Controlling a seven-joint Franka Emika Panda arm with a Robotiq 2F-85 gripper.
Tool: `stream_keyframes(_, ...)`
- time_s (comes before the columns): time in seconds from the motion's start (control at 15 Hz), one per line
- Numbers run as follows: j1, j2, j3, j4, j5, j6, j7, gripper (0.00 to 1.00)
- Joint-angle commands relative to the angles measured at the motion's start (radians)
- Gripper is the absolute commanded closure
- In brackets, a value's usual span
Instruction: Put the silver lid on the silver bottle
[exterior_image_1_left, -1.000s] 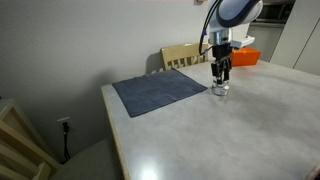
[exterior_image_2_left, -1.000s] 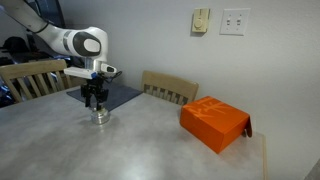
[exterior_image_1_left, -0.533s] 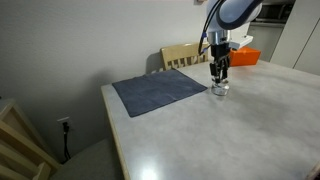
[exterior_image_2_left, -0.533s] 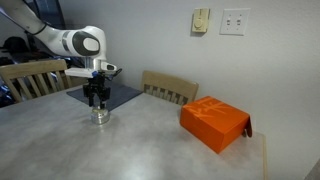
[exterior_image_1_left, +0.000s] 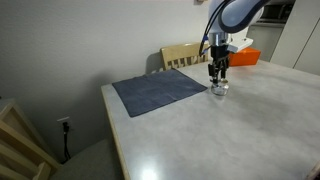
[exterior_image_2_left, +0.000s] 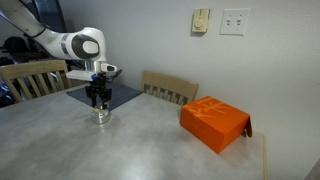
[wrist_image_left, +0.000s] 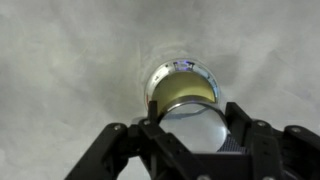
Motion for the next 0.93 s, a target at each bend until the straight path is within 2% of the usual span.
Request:
stream_keyframes(0.0, 0.004, -0.042, -0.018, -0.082, 0.002, 0.073, 0.038, 0.57)
stream_keyframes(0.87, 0.064, -0.161, -0.038, -0.185, -0.056, 0.121, 0.208, 0.57)
